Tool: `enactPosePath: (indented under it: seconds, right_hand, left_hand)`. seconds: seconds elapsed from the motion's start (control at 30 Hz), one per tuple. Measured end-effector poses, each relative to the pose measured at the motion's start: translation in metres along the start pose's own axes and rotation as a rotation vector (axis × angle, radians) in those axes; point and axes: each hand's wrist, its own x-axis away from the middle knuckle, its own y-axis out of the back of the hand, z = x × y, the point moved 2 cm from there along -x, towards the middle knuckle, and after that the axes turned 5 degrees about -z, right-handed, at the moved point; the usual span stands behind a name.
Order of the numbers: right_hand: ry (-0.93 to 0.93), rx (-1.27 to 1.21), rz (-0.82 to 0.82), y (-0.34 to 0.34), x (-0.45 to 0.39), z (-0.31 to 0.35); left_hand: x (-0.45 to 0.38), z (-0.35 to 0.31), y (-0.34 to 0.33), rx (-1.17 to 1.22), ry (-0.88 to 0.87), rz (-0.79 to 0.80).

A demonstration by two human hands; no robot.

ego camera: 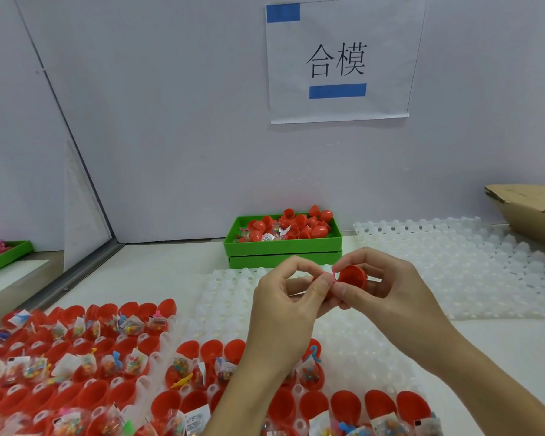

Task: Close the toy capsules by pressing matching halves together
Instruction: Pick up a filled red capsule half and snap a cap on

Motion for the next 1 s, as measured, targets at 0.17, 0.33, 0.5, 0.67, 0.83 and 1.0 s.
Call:
enactPosePath:
  seconds: [0.17, 0.33, 0.5, 0.67, 0.83, 1.0]
  right_hand:
    - [0.011, -0.047, -0.008, 0.0013, 0.0, 0.0009]
    - [-0.005, -0.064, -0.026, 0.0009, -0.0011, 0.0002]
    - [-0.004, -0.068, -0.027, 0.0006, 0.0, 0.0]
    - [-0.021, -0.084, -0.002, 0.0009, -0.0007, -0.0017]
    - [-0.014, -0.129, 0.024, 0.0031, -0.0012, -0.0016]
    - [0.007, -0.111, 0.07, 0.0074, -0.0018, 0.0007]
  left_hand:
    - [0.0001, 0.0, 0.0002, 0.007, -0.003, 0.012]
    - [0.0004, -0.0016, 0.001, 0.009, -0.021, 0.027]
    - [-0.0003, -0.0008, 0.0005, 0.006, -0.028, 0.031]
    - [-0.0015, 0.0024, 0.0016, -0.017, -0.028, 0.02]
    - [-0.001, 0.0035, 0.0009, -0.019, -0.045, -0.017]
    - [-0.0008, 0.0004, 0.004, -0.027, -0.052, -0.002]
